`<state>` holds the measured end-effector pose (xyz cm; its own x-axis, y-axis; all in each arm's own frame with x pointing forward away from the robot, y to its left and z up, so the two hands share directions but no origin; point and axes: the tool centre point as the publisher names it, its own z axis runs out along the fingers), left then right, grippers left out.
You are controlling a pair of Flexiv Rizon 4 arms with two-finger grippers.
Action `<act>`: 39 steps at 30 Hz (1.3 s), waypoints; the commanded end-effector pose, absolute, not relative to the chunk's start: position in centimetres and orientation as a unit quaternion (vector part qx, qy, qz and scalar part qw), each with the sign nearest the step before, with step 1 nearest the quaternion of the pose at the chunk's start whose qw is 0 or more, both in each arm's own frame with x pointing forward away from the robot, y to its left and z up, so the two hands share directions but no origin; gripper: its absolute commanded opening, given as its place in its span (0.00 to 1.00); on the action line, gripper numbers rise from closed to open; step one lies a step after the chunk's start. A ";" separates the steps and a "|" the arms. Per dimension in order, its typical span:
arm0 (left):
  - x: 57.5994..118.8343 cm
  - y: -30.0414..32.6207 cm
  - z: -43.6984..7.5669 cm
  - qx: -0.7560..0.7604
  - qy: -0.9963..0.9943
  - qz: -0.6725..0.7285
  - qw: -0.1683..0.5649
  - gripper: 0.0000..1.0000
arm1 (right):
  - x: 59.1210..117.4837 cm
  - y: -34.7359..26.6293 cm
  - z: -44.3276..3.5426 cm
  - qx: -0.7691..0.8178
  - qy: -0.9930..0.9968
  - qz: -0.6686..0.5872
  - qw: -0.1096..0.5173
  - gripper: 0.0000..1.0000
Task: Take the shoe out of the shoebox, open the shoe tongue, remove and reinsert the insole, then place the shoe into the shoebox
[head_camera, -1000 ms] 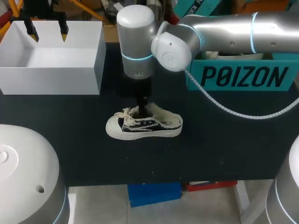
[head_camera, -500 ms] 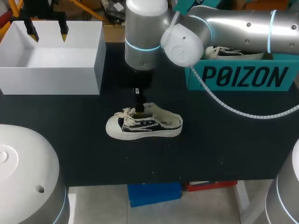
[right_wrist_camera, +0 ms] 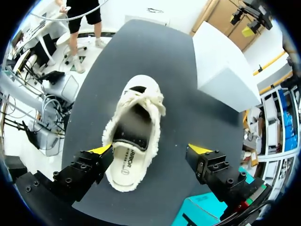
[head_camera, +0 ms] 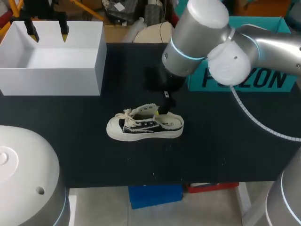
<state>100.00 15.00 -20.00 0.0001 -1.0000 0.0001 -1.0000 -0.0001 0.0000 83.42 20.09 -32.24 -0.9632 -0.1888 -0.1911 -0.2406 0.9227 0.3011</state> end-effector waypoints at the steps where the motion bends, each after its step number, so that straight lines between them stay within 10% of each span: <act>1: 100.0 15.0 -20.0 0.707 -0.707 0.000 0.000 1.00 | 83.1 19.2 -32.4 -0.113 0.966 0.217 0.082 1.00; 39: 100.0 15.0 -20.0 0.707 -0.707 0.000 0.000 1.00 | 83.2 18.6 -33.1 -0.094 0.966 0.230 0.073 1.00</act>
